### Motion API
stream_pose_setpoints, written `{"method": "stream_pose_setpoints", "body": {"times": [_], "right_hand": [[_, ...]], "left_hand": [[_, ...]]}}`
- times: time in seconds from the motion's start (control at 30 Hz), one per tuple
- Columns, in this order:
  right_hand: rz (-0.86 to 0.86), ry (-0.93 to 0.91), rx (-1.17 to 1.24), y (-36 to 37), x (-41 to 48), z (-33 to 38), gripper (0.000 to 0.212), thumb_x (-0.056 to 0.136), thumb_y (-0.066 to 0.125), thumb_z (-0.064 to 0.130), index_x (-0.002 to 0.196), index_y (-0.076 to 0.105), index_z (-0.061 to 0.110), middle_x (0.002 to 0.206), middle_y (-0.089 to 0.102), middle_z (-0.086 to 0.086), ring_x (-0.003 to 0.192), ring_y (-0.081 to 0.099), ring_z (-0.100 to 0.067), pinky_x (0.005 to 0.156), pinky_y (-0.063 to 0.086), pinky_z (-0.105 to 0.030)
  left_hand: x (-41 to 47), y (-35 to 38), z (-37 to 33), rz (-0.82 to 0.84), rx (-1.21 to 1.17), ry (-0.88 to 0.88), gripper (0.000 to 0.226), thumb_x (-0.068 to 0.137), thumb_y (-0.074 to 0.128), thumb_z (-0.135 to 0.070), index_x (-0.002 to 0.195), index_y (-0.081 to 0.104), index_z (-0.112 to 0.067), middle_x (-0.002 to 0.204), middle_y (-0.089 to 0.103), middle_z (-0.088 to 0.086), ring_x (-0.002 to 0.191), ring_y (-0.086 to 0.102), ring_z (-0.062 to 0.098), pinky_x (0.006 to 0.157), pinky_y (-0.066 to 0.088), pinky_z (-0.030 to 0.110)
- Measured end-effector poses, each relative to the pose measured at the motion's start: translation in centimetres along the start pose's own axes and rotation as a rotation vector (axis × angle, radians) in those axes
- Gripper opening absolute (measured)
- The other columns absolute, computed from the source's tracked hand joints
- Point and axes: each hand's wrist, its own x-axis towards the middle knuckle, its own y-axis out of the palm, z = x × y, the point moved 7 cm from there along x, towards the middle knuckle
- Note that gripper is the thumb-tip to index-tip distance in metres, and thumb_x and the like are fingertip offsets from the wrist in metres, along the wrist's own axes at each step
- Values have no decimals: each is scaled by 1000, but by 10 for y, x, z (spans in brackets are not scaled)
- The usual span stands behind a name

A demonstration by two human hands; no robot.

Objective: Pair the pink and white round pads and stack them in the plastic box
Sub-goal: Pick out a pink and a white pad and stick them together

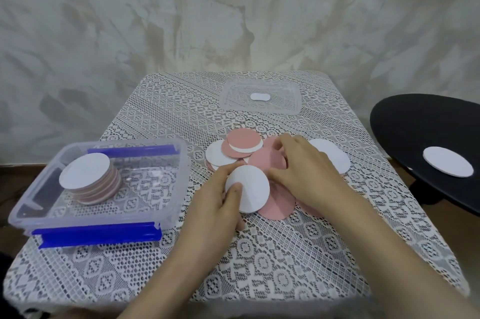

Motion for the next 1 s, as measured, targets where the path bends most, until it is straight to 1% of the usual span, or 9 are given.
{"method": "stream_pose_setpoints", "body": {"times": [0.13, 0.23, 0.27, 0.33, 0.4, 0.5, 0.63, 0.8, 1.0], "right_hand": [[-28, 2, 239, -3, -6, -9, 21, 91, 69, 35, 88, 48, 31, 86, 61, 10, 79, 58, -16, 65, 43, -35], [-17, -11, 420, -4, -13, -16, 6, 93, 61, 39, 94, 61, 33, 91, 67, 4, 87, 64, -22, 79, 53, -43], [-25, -9, 487, -7, -14, -17, 19, 90, 59, 43, 100, 64, 28, 93, 68, -1, 89, 66, -25, 82, 56, -48], [21, -7, 645, -10, -20, -19, 32, 96, 58, 37, 101, 59, 5, 78, 65, -9, 67, 68, -19, 64, 60, -40], [123, -20, 710, -7, -30, -18, 27, 104, 55, 19, 100, 52, -7, 53, 50, 5, 40, 46, -5, 41, 40, -18], [230, -65, 652, 2, -48, -6, 16, 105, 53, 16, 112, 60, 4, 49, 53, 19, 42, 40, -2, 43, 31, -19], [270, -70, 720, 16, -64, 15, 27, 101, 57, 13, 124, 59, 27, 69, 59, 9, 47, 50, -1, 44, 40, -21], [227, -176, 665, 20, -74, 26, 14, 98, 62, 20, 103, 65, 32, 85, 66, 1, 60, 56, -6, 56, 46, -30], [15, -359, 166, 3, -90, 38, 17, 98, 55, 48, 98, 64, 33, 75, 59, 14, 72, 54, -4, 65, 45, -30]], "left_hand": [[-4, -1, -1, 4, -34, -7, 31, 105, 45, -18, 124, 57, -39, 53, 60, -4, 43, 52, 5, 44, 39, 19], [-7, -1, -3, 9, -50, -4, 31, 105, 44, -18, 124, 56, -40, 52, 59, -4, 42, 50, 4, 43, 38, 18], [-8, -1, -4, 9, -53, 0, 31, 105, 44, -18, 124, 56, -40, 53, 59, -4, 42, 50, 3, 43, 38, 18], [-9, -1, -5, 10, -46, 10, 32, 105, 44, -18, 125, 56, -40, 56, 60, -3, 42, 50, 3, 43, 38, 17], [-11, 0, -5, 17, -54, 17, 34, 105, 43, -16, 126, 56, -41, 56, 60, -3, 43, 51, 5, 44, 39, 18], [-15, 1, -4, 48, -69, 12, 37, 106, 41, -18, 126, 56, -46, 55, 58, -3, 48, 55, 9, 45, 40, 21], [-25, 1, -8, 96, -103, 8, 31, 107, 39, -21, 125, 58, -37, 58, 59, -4, 50, 55, 11, 44, 41, 23], [-38, -8, -12, 103, 59, 92, 34, 101, 54, -21, 125, 55, -45, 63, 65, -5, 56, 60, 13, 52, 51, 36], [-50, -20, -17, 47, 404, 220, 22, 101, 51, -31, 118, 54, -44, 85, 67, -15, 73, 58, 2, 64, 47, 30]]}}
